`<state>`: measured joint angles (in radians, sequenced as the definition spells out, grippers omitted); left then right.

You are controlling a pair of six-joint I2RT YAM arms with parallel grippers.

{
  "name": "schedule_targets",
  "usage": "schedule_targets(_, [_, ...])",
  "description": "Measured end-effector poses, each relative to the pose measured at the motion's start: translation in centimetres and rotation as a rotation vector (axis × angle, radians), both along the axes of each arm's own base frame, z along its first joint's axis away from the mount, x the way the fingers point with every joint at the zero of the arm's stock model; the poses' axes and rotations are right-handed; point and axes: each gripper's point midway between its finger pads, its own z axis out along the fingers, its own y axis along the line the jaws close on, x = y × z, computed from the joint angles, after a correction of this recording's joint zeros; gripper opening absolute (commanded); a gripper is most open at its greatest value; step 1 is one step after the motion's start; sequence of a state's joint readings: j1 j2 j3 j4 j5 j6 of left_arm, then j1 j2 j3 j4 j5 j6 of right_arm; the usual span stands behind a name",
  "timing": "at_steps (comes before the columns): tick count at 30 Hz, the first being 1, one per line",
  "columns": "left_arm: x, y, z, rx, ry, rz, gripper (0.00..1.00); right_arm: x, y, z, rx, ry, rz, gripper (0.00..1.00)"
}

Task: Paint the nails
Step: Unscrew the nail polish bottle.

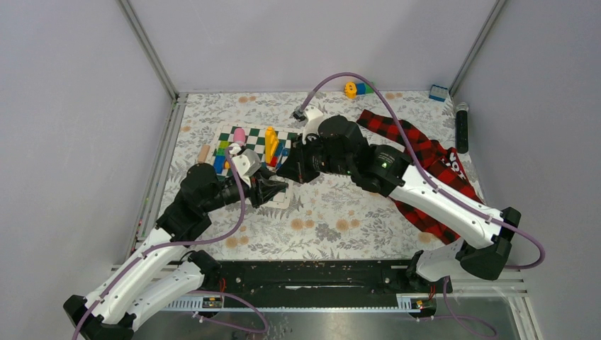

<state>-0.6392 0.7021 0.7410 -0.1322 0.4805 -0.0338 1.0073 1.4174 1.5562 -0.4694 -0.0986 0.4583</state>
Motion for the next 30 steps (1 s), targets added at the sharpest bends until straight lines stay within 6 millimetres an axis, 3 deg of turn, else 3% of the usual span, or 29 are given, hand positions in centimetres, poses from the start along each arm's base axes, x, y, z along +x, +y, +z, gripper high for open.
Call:
schedule_targets(15, [-5.7, -2.1, 3.1, -0.115, 0.057, -0.341, 0.0, -5.4, -1.7, 3.0, -0.002, -0.124, 0.364, 0.0])
schedule_targets(27, [-8.4, -2.7, 3.7, -0.141, 0.114, -0.527, 0.0, -7.7, -2.4, 3.6, 0.001, -0.142, 0.512, 0.01])
schedule_targets(28, [-8.4, -2.7, 3.7, -0.142, 0.115, -0.531, 0.0, -7.7, -2.4, 3.6, 0.001, -0.143, 0.514, 0.07])
schedule_targets(30, [-8.5, -2.7, 3.6, -0.141, 0.116, -0.534, 0.0, -7.8, -2.4, 3.6, 0.001, -0.143, 0.516, 0.31])
